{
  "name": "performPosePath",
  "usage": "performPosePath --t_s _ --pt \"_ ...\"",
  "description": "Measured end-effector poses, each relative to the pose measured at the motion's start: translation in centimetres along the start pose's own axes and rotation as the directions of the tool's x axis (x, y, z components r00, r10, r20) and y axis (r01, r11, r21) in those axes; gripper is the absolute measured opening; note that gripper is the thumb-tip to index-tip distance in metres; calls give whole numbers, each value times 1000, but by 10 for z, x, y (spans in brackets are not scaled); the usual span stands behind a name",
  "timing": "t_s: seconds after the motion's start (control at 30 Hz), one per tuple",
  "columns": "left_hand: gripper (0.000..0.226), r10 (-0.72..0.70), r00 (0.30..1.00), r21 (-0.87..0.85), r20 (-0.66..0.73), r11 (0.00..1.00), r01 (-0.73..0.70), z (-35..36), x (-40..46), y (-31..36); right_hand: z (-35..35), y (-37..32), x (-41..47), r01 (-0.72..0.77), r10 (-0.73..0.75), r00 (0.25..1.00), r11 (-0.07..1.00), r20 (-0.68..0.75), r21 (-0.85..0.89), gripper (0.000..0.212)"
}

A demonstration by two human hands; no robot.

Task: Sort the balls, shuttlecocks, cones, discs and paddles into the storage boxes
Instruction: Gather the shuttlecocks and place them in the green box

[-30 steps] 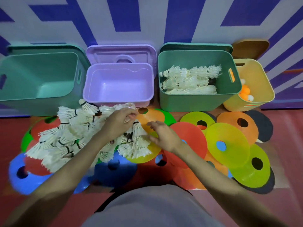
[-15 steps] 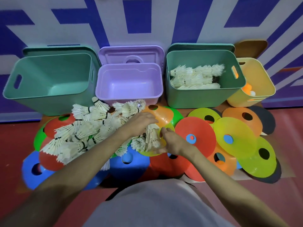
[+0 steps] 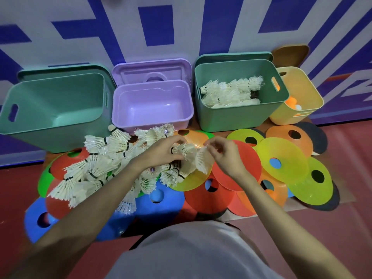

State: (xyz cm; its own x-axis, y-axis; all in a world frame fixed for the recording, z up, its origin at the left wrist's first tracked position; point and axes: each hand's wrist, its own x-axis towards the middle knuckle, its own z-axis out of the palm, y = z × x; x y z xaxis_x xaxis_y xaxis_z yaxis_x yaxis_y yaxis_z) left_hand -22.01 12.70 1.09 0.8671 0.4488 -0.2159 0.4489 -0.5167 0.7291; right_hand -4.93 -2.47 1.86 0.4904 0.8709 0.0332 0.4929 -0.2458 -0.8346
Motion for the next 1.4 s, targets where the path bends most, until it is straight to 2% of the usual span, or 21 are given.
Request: performPosePath --t_s 0.07,0.13,0.23,0.33,0.53,0.73,0.8,0.83,0.9,0.97,1.03,1.1,1.2,1.3,1.4 --pt "47 -23 999 -74 30 997 26 -3 -10 6 -3 -6 6 -92 102 994 980 -49 178 14" --pt "48 -65 994 -180 92 980 80 -4 -18 13 -5 -11 11 -177 195 980 934 -30 312 13" --pt "49 -136 980 -342 144 923 178 -5 -27 26 -3 -17 16 -269 285 958 880 17 393 18" --pt "71 -141 984 -426 108 888 174 -3 -32 30 3 -25 20 -329 345 937 841 43 430 21" --pt "73 -175 984 -463 -12 874 150 0 -36 32 12 -41 29 -369 346 928 798 138 478 1" --pt "69 -238 961 -520 -144 844 131 -2 -46 19 20 -40 33 -366 282 927 819 245 441 20" --pt "69 -281 945 -569 -166 810 142 0 -52 13 26 -31 34 -369 304 927 845 219 386 27" --pt "69 -300 938 -586 -174 797 146 1 -54 10 30 -24 34 -355 304 931 884 201 305 27" --pt "72 -324 926 -601 -195 785 148 3 -57 5 39 -3 37 -296 283 935 955 215 28 21" --pt "75 -340 918 -608 -206 780 152 2 -59 3 48 16 36 -239 309 895 941 321 -238 28" --pt "82 -348 912 -617 -215 773 149 1 -60 3 58 29 31 -153 319 848 912 423 -381 43" --pt "86 -362 906 -618 -221 770 157 0 -59 3 67 32 26 -97 309 829 900 466 -424 48" --pt "88 -362 899 -587 -247 794 158 1 -57 6 74 33 22 -74 300 823 898 482 -433 42" --pt "79 -366 895 -575 -254 802 165 3 -53 10 72 34 20 -43 253 852 906 458 -422 37" --pt "80 -349 901 -537 -259 827 166 4 -48 11 60 33 19 -10 194 889 913 415 -407 32"
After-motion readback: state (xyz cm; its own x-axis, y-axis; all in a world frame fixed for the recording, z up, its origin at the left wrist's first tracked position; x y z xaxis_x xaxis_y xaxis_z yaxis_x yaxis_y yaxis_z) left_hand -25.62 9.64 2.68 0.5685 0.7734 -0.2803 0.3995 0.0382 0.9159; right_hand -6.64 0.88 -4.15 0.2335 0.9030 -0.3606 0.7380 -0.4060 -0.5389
